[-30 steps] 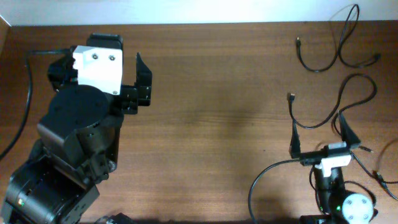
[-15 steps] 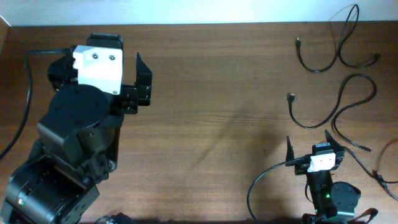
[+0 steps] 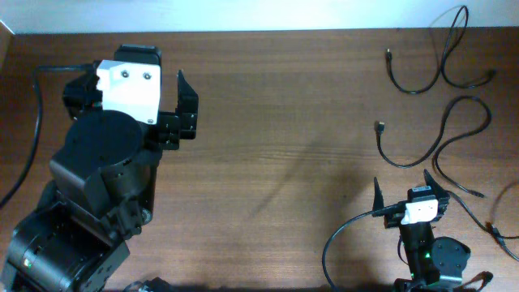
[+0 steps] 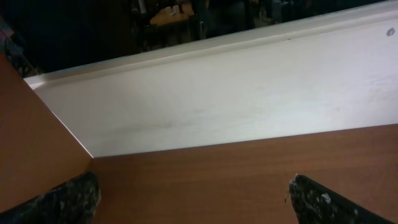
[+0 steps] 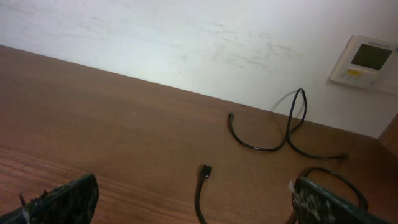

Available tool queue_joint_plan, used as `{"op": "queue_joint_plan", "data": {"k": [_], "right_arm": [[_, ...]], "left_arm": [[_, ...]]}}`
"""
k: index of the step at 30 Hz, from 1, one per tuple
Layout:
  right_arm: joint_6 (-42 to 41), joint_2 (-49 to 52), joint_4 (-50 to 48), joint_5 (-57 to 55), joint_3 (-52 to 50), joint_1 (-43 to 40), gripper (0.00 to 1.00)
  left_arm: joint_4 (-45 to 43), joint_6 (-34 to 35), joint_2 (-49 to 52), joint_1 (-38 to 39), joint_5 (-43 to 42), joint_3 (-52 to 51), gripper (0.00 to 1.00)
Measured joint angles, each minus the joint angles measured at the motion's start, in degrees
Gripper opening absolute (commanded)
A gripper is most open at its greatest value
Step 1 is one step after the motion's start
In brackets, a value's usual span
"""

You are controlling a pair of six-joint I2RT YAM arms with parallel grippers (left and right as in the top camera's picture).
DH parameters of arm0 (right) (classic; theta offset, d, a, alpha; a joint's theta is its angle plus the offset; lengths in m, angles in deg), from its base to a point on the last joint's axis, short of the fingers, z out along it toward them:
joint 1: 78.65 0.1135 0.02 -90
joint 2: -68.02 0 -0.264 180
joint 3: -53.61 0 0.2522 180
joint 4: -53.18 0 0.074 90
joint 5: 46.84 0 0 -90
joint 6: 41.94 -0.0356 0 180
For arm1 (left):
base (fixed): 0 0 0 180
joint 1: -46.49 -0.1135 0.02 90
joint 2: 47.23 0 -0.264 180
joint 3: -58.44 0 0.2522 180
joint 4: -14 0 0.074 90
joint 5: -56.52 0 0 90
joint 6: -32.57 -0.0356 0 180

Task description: Untangle cables

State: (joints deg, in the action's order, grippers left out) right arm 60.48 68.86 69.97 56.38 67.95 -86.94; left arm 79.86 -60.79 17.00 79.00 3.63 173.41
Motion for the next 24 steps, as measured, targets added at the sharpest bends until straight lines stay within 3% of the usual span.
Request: {"op": "queue_joint_plan", "data": {"k": [9, 12, 14, 19, 24], "right_arm": [[0.0, 0.0, 0.0, 0.0, 0.0, 0.0, 0.98], [0.0, -0.1, 0.0, 0.0, 0.0, 0.0, 0.99], [0.0, -0.1, 0.0, 0.0, 0.0, 0.0, 0.98], [0.0, -0.1, 0.0, 0.0, 0.0, 0.0, 0.98], [0.0, -0.2, 0.0, 0.0, 0.0, 0.0, 0.99]], "left_arm": [[0.8, -0.3, -0.5, -0.2, 0.2, -0.1, 0.99], [-2.3, 2.8, -7.5, -4.0, -4.0, -7.2, 0.99], [-6.6, 4.9, -15.1, -6.9, -7.8, -17.3, 0.99], [-37.0, 7.3, -34.5, -13.5, -19.8, -52.0, 0.99], [-56.8, 7.6, -46.6, -17.7, -29.1, -77.5, 0.99]]}}
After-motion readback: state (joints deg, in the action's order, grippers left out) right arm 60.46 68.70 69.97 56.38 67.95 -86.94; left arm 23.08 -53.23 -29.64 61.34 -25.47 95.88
